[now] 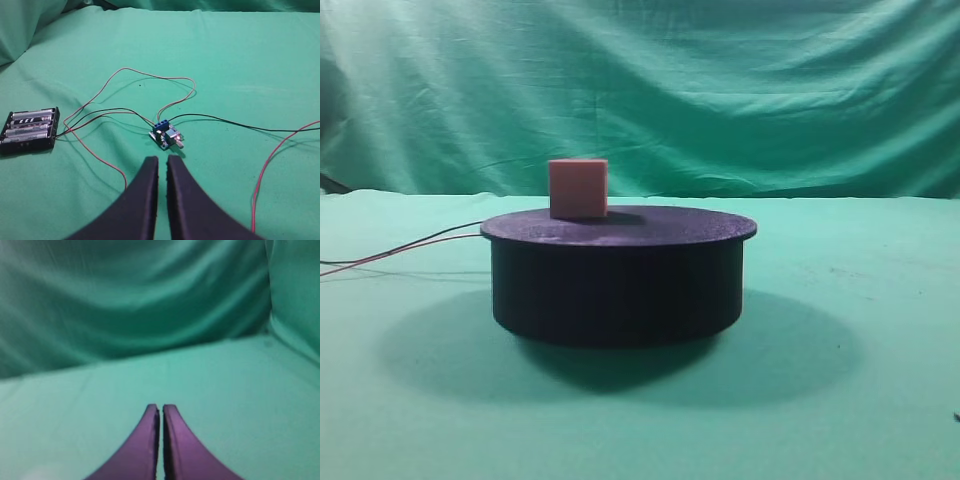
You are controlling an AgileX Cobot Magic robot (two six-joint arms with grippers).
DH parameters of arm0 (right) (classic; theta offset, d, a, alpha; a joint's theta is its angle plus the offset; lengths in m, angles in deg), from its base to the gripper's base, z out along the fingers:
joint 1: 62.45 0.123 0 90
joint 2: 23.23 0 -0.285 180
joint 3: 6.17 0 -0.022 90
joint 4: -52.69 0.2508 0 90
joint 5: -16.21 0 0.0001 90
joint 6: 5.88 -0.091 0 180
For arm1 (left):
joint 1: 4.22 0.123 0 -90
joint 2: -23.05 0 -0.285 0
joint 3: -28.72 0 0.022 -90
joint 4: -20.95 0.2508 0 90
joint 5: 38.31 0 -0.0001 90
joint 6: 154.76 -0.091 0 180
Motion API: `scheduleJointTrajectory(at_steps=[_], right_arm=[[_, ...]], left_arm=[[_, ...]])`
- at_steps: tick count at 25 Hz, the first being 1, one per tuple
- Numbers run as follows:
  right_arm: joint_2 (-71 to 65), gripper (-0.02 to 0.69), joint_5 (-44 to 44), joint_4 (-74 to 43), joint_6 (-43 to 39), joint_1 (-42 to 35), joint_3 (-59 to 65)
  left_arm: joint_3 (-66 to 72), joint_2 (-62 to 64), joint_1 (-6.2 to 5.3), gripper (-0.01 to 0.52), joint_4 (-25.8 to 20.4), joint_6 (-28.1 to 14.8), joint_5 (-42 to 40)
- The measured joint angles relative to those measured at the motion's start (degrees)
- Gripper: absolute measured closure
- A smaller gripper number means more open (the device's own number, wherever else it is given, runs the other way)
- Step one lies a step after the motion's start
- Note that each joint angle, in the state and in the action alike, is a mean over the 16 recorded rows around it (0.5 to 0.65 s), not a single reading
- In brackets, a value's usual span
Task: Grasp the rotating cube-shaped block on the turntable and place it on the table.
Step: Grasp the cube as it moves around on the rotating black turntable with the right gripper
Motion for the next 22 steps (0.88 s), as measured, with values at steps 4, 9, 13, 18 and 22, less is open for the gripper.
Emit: scheduleJointTrajectory(at_steps=[4,9,13,18,22], right_arm=[[-8.77,0.665,-4.15,2.86,0.45,0.4,-3.94],[-21.04,0.665,-11.43,6.72,4.87,3.83,-10.77],[-30.63,0.665,-15.66,8.8,9.52,9.77,-16.65],[-42.85,0.665,-20.5,9.39,15.48,19.47,-25.06],[-52.14,0.659,-22.44,9.14,17.86,26.43,-30.92]], left_arm=[[0.0,0.0,0.0,0.514,0.0,0.0,0.0],[0.0,0.0,0.0,0.514,0.0,0.0,0.0],[0.0,0.0,0.0,0.514,0.0,0.0,0.0],[0.0,0.0,0.0,0.514,0.0,0.0,0.0],[0.0,0.0,0.0,0.514,0.0,0.0,0.0]])
